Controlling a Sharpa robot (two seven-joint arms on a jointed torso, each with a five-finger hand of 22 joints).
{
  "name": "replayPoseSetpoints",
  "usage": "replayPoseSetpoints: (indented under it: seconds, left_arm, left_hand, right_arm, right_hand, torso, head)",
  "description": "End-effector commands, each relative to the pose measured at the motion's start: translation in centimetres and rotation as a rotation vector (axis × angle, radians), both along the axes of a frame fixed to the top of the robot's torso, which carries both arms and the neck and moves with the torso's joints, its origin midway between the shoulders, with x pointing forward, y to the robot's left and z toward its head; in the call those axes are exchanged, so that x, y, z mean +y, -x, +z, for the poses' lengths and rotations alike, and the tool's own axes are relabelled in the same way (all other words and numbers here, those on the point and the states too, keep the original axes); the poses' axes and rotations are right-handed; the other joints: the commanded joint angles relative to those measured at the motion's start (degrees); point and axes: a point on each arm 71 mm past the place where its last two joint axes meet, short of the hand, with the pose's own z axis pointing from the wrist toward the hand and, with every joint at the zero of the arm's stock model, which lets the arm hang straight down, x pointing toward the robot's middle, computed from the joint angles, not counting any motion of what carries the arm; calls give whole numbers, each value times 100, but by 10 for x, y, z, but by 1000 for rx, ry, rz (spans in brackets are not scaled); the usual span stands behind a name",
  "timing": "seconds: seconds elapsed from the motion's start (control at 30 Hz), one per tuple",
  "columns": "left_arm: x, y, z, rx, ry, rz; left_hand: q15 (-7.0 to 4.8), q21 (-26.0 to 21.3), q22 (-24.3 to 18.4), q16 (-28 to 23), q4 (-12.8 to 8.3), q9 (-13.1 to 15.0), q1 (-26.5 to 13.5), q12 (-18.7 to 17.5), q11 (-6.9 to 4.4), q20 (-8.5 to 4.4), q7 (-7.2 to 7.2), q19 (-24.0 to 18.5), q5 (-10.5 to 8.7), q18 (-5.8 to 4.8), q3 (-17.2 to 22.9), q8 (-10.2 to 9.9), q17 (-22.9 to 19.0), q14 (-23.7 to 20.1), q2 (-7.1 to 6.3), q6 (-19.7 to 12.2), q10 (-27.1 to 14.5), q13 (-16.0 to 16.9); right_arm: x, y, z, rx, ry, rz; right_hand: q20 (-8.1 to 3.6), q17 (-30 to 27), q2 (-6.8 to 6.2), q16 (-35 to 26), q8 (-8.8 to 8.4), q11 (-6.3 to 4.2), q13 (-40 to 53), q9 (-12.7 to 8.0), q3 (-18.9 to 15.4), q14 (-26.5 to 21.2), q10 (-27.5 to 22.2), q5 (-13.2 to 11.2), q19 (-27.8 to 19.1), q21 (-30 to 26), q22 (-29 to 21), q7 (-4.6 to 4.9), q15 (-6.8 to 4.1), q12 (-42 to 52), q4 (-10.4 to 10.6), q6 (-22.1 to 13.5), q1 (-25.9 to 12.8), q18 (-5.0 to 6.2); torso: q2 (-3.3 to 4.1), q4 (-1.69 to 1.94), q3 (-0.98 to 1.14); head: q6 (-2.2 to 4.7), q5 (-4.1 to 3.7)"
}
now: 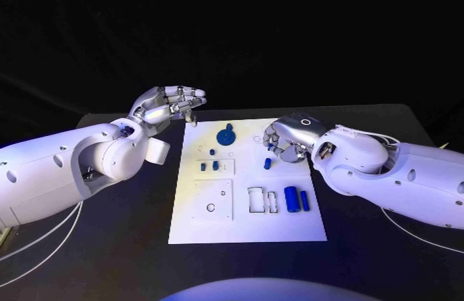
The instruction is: Assemble the parts on the task board
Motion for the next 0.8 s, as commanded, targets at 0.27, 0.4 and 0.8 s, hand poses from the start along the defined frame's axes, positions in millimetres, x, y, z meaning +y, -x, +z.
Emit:
replayPoseSetpoints:
  seconds: [0.27, 0.4, 0.8]
  left_arm:
    - [-8, -1, 0, 3, 31, -33]
    - [-9, -1, 0, -1, 34, -32]
    - [-15, -2, 1, -10, 37, -32]
  left_hand:
    - [5, -18, -4, 19, -31, 7, -60, 25, -6, 42, 134, -4, 22, 35, -10, 24, -7, -48, -6, -39, -51, 9]
    - [7, -19, -4, 22, -32, 10, -62, 33, -5, 44, 136, -5, 23, 35, -10, 30, -8, -51, -3, -43, -57, 11]
    - [9, -18, -4, 27, -32, 14, -65, 48, -3, 47, 137, -7, 23, 35, -9, 39, -9, -54, 4, -45, -62, 15]
  right_arm:
    - [54, 36, 5, 46, -90, 158]
    - [68, 43, 1, 67, -99, 191]
    - [86, 52, -31, 140, -109, 209]
  right_hand:
    - [-9, -19, 13, 30, 21, -190, -4, 15, 12, 256, 178, 8, -5, -7, -27, 25, -38, 34, 15, -2, -74, -66]
    - [-9, -19, 13, 30, 21, -190, -4, 15, 12, 256, 178, 8, -5, -7, -27, 25, -38, 34, 15, -2, -74, -66]
    - [-9, -18, 11, 33, 20, -189, 2, 20, 13, 256, 169, 10, -9, -11, -29, 26, -37, 29, 17, -12, -87, -65]
  torso:
    - [-3, -1, -16]
    - [2, 5, -22]
    - [9, -4, -6]
  head:
    - [-106, 418]
    - [-145, 519]
    - [-291, 742]
